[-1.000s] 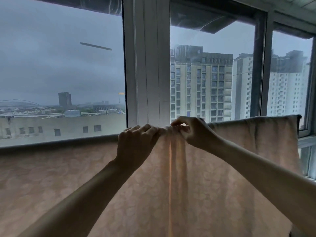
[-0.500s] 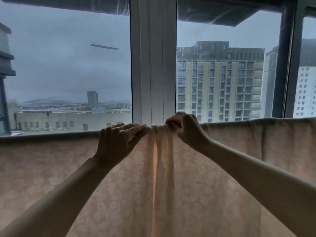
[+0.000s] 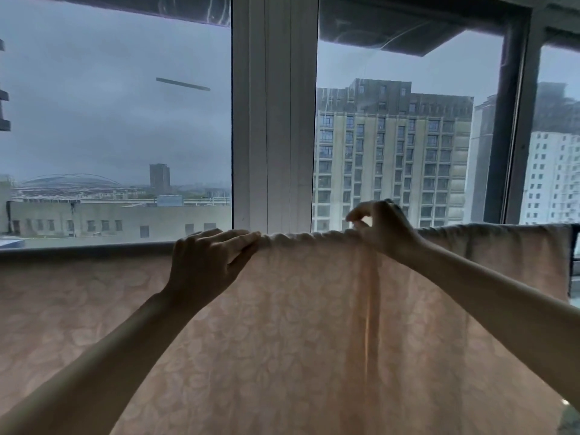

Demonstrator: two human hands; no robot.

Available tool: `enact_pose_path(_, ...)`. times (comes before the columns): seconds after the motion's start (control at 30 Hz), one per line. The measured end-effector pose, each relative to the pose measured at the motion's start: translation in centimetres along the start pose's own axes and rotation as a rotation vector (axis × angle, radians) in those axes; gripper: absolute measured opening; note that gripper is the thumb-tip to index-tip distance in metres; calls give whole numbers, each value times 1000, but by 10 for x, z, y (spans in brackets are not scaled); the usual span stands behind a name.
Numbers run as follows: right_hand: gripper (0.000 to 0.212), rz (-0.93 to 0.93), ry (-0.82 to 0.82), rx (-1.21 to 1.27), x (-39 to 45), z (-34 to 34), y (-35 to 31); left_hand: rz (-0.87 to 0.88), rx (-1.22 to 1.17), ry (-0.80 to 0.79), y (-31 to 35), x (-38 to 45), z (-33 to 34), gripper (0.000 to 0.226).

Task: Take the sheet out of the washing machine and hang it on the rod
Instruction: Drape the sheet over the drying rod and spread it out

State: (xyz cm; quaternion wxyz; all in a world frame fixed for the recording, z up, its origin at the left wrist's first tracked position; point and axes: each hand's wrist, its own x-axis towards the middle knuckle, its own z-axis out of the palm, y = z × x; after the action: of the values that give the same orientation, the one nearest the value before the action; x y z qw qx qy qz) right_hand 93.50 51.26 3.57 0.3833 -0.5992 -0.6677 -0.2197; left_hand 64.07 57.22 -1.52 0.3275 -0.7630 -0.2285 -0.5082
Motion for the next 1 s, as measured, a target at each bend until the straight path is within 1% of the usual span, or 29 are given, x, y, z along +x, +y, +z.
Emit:
enact_pose_path(0.1,16,-101,-171,107,-5,3,-21,-4,4,-3,-3,-2,0,25)
enact_pose_path(0.13,16,-119,-175,121,-7,7,-23,-6,11,-4,-3,-3,0,25)
enact_pose_path(0.23,8,-114,-43,121,-8,13,-18,-4,18,-15,-4,-4,-1,24)
enact_pose_path(0.37,10,-92,18,37,-3,10,-9,-20,40,-56,1,-2,1,29)
enact_pose_path(0.43,10,-45,-4,54,-3,7,-1,-47,50,-96,9,2,5,29)
enact_pose_path(0.5,9,-8,-63,96,-6,5,7,-45,31,-121,21,8,11,30)
enact_pose_path(0.57,6,14,-75,141,-8,5,13,10,9,-140,34,15,19,32)
enact_pose_path(0.67,7,1,-70,175,-9,5,18,93,30,-145,49,27,36,25)
enact_pose_path(0.73,7,-8,-58,197,-10,6,19,136,42,-155,59,33,49,37)
enact_pose_path(0.83,7,-27,-42,188,-12,6,21,219,66,-135,76,42,68,46)
enact_pose_path(0.9,5,-41,-41,179,-13,4,24,262,89,-99,86,47,79,45)
enact_pose_path(1.0,10,-49,-38,170,-16,-2,31,258,108,-68,97,52,92,42)
